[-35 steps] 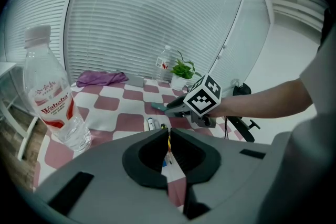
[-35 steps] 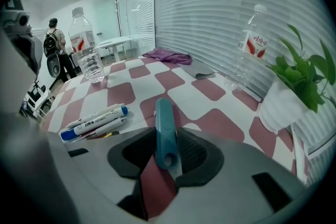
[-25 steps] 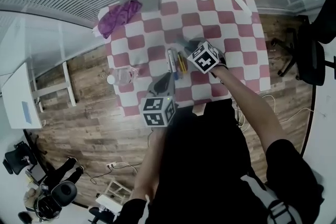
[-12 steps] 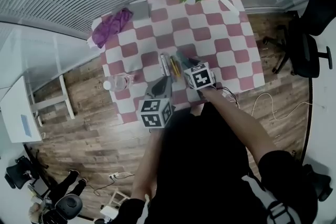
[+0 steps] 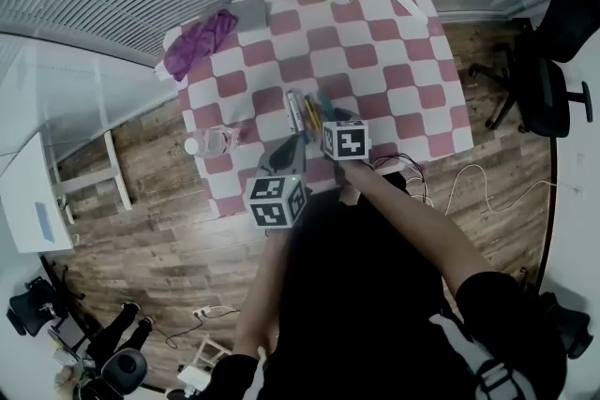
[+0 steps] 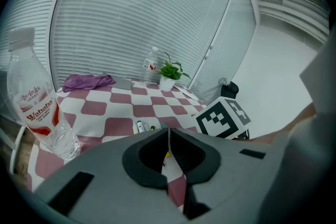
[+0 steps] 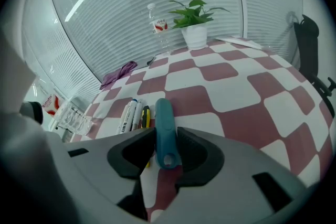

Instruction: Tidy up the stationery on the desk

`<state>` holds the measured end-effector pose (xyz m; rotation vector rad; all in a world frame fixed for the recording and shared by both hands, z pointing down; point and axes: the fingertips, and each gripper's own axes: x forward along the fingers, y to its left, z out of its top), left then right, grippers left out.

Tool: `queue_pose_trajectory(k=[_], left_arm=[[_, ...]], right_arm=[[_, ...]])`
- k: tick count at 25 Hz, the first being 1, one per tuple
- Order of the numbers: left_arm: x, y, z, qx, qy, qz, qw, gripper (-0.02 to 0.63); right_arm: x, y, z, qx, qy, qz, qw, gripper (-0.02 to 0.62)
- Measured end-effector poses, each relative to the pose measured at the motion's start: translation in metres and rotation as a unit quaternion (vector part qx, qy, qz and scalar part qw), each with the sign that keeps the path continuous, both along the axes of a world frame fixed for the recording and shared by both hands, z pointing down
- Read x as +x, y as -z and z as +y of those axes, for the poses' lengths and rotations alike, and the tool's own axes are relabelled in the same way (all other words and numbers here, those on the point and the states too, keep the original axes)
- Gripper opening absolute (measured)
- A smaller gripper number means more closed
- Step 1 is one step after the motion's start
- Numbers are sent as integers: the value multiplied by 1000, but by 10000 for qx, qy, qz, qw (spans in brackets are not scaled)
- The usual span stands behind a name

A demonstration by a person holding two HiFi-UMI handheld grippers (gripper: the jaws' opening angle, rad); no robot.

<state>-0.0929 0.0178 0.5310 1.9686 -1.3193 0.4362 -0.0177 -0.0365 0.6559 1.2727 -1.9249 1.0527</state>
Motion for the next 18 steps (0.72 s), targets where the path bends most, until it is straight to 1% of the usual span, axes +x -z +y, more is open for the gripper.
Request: queue_pose_trajectory(k=[3,11,15,18], left_arm=[[-5,0,1,10,59,-6,10000,40],[-9,1,3,29,87,1,10000,40],[-9,2,4,46,79,7,10000,40],[-9,2,4,47,63,4,10000,40]], right_arm=[[-1,-1,-1,40,-43,65,10000,150],[-1,4,-2,3,-177,-37,9998,163],[-3,1,-1,-37,-210,-196,9996,166],[-8,1,1,-19,-182,-410,9990,183]])
